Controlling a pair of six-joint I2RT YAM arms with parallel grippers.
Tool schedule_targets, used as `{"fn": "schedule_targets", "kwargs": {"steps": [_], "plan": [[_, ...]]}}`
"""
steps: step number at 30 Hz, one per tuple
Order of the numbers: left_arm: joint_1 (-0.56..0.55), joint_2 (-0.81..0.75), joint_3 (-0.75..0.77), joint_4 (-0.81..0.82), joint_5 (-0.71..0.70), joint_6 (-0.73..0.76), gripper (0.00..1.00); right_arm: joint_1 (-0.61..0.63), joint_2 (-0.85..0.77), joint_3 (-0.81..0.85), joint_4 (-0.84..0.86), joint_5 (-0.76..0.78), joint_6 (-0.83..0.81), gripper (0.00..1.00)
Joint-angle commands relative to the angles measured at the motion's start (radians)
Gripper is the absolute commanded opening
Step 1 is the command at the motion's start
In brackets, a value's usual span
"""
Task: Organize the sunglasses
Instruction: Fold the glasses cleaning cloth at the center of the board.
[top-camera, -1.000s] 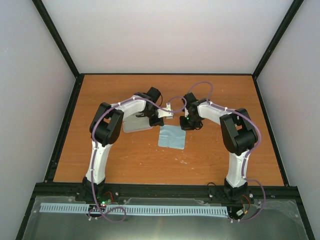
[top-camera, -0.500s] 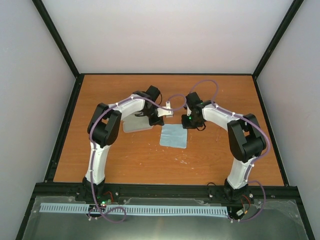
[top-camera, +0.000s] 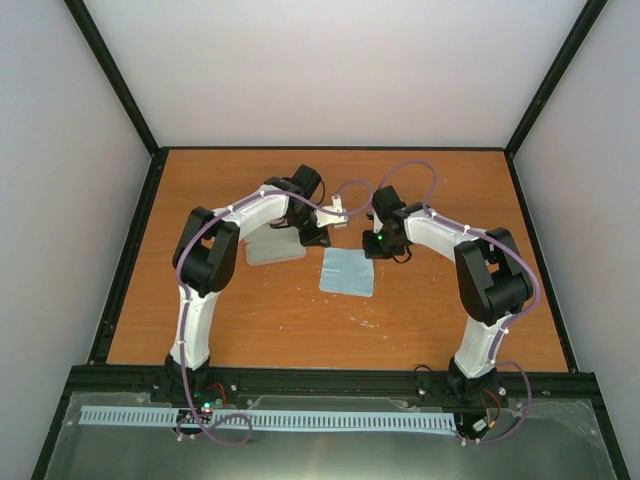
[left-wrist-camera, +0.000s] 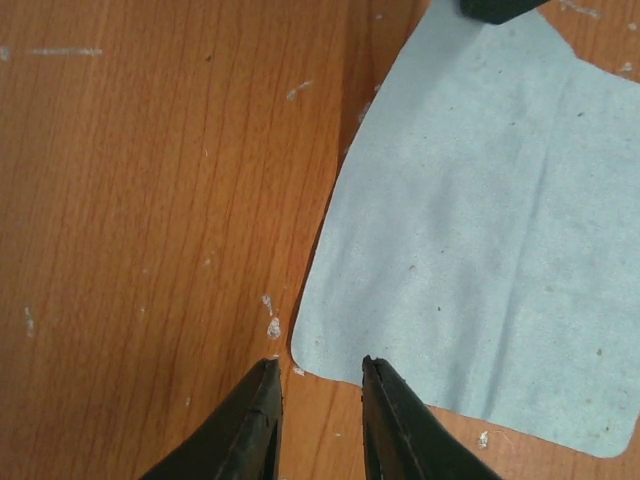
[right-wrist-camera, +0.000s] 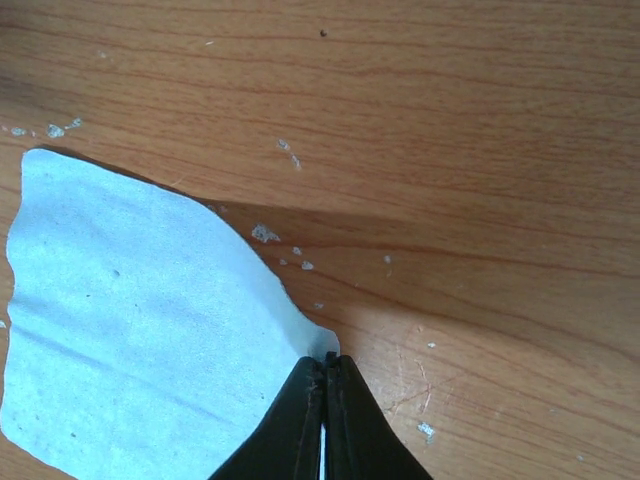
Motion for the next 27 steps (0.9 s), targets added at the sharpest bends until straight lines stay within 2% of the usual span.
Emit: {"fn": "schedule_targets", "kwargs": {"steps": [1,11,27], "plan": [[-0.016,0.03,0.034,-0.003,-0.041,0.02,0.26,0.008,0.003,-0.003,-0.013,0.038,-0.011,0.03],[-0.046,0.086,0.078,-0.021,-0.07,0.03,0.24,0.005,0.015,-0.008,-0.007,0.046,-0.006,0.03],[-0.047,0.113,0.042,-0.011,-0.093,0.04,0.22,-0.003,0.001,-0.028,0.009,0.048,0.007,0.03]]}}
